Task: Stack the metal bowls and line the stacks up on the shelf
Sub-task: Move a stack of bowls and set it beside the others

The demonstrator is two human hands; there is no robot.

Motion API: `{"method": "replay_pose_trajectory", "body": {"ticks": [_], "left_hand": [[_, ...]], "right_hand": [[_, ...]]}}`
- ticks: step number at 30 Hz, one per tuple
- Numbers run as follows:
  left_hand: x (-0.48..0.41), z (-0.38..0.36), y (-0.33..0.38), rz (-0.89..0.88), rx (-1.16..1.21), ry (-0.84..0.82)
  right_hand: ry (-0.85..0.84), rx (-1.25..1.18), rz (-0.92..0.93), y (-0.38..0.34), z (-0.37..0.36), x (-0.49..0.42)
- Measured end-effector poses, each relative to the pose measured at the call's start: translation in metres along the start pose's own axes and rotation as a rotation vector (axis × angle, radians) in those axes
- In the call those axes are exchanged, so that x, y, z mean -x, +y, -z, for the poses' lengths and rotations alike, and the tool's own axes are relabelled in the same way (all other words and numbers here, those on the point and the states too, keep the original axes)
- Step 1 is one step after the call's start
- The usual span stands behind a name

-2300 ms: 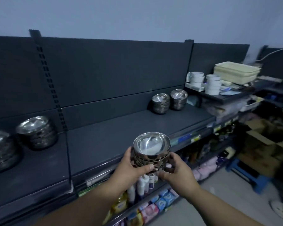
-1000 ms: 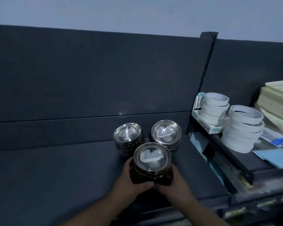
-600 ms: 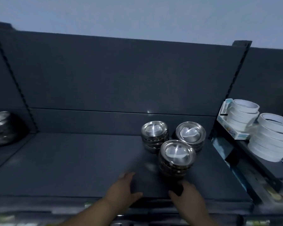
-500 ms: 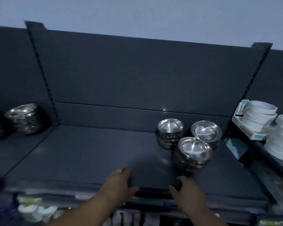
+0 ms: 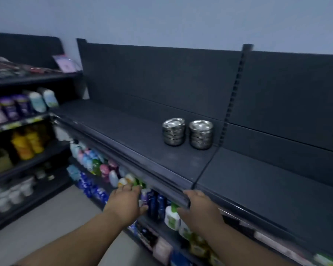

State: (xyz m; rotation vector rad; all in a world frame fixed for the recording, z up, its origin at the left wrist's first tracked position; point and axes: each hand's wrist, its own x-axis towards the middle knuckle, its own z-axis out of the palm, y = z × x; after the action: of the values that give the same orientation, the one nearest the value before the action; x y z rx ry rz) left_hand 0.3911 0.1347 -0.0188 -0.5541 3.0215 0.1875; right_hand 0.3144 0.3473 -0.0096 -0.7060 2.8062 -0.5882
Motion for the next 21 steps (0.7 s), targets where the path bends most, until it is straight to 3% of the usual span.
{"method": "replay_pose_trajectory", "body": {"ticks": [5,9,17,21], "left_hand": [[-0.034,0.006,-0.077,0.094,0.035,-0.004],[-0.095,0.013,-0.105,0.109,0.028,0.042],[-0.237,0.034,-0.122,0.014,0.101,0.106],[-0.299,0.027,-0.104,-0.084,0.264,0.038]], "right_hand": [[-0.019,-0.037,0.045,-0.062,-0.02,-0.07],[0.009,-0.019,0.009,-0.059,-0.02,-0.15],[0.117,-0.133,-0.251,-0.027,-0.015,-0.284],[0.207,-0.236,-0.309,-0.035,-0.016,-0.315]]}}
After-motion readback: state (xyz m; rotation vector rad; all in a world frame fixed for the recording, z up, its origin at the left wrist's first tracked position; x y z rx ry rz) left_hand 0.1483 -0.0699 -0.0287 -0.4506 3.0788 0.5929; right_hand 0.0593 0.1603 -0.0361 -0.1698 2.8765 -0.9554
